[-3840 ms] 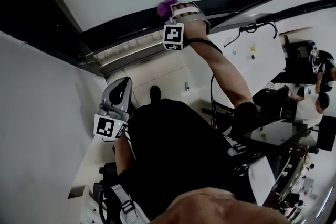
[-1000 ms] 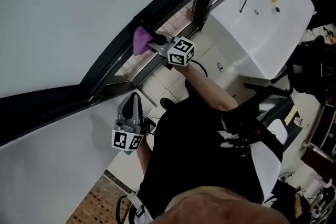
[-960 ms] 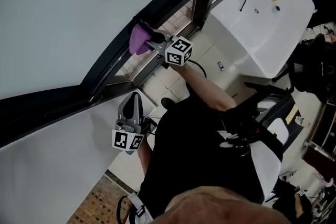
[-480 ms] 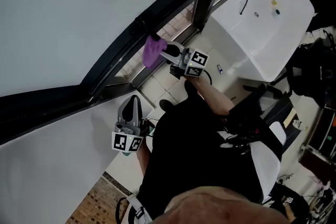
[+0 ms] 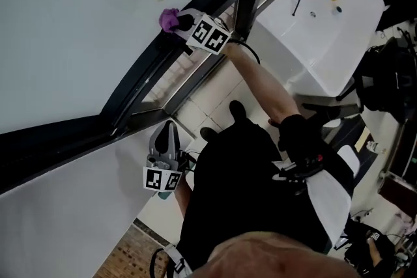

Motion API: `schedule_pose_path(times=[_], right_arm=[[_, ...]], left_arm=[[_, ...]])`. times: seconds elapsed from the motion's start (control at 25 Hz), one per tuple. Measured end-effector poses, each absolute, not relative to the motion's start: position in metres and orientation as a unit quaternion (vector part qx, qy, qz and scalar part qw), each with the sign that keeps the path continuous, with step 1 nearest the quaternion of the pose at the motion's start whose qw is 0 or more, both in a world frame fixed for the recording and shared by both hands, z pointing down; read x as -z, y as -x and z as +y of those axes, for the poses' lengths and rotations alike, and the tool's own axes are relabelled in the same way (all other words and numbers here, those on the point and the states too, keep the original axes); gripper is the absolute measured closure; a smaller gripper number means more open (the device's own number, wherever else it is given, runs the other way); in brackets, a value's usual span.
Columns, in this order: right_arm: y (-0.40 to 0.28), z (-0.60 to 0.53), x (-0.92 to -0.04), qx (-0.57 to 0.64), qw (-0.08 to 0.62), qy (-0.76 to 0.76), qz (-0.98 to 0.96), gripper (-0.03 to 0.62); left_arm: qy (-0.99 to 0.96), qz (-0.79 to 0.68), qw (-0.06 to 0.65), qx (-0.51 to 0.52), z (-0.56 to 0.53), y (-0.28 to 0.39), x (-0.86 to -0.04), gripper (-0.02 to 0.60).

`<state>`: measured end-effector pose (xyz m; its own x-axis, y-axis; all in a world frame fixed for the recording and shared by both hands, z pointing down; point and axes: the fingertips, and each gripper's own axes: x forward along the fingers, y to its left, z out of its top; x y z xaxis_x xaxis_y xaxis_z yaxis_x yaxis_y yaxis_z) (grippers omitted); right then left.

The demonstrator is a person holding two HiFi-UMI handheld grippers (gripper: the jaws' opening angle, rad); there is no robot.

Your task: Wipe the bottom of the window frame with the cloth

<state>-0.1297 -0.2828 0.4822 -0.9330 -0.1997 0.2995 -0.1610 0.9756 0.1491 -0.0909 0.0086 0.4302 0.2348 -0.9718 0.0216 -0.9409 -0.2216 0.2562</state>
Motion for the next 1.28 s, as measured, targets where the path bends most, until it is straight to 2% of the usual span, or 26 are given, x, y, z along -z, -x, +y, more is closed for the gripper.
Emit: schedule_pose_path(times=[0.08, 0.16, 0.2, 0.32, 0.36, 0.52, 0.68, 0.88, 1.08, 1.16, 1.28], right_arm=[[0.125, -0.291, -0.496, 0.083, 0.211, -0.086, -0.970, 0.531], [0.094, -0.324, -0.507, 0.123, 0.283, -0.155, -0.938, 0.531], [0.082, -0.336, -0.507, 0.136, 0.297, -0.185, -0.927, 0.531], [0.097, -0.315, -0.492, 0.091, 0.224, -0.139, -0.960, 0.531], [0.106, -0.310, -0.493, 0.091, 0.219, -0.122, -0.964, 0.531], [0.101, -0.333, -0.506, 0.149, 0.314, -0.163, -0.923, 0.533], [0.131, -0.302, -0.498, 0.198, 0.292, -0.076, -0.933, 0.534], [0.096, -0.344, -0.520, 0.188, 0.345, -0.122, -0.912, 0.533], [0.115, -0.321, -0.522, 0.212, 0.327, -0.068, -0.918, 0.542], [0.097, -0.347, -0.521, 0.179, 0.315, -0.090, -0.928, 0.536], [0.069, -0.381, -0.516, 0.173, 0.350, -0.185, -0.902, 0.534]], left_arm=[[-0.773, -0.622, 0.102, 0.068, 0.012, 0.092, -0.428, 0.581], [-0.763, -0.635, 0.100, 0.068, 0.017, 0.101, -0.427, 0.581], [-0.756, -0.642, 0.103, 0.068, 0.020, 0.107, -0.428, 0.581], [-0.740, -0.659, 0.118, 0.074, 0.024, 0.116, -0.437, 0.581], [-0.739, -0.659, 0.120, 0.075, 0.022, 0.116, -0.437, 0.581], [-0.748, -0.650, 0.115, 0.066, 0.013, 0.106, -0.435, 0.581], [-0.752, -0.643, 0.126, 0.072, 0.006, 0.099, -0.438, 0.581], [-0.748, -0.646, 0.127, 0.082, 0.004, 0.104, -0.437, 0.581], [-0.734, -0.659, 0.137, 0.092, 0.007, 0.110, -0.441, 0.581], [-0.731, -0.663, 0.133, 0.093, 0.006, 0.111, -0.440, 0.581], [-0.725, -0.670, 0.128, 0.093, 0.009, 0.117, -0.437, 0.581]])
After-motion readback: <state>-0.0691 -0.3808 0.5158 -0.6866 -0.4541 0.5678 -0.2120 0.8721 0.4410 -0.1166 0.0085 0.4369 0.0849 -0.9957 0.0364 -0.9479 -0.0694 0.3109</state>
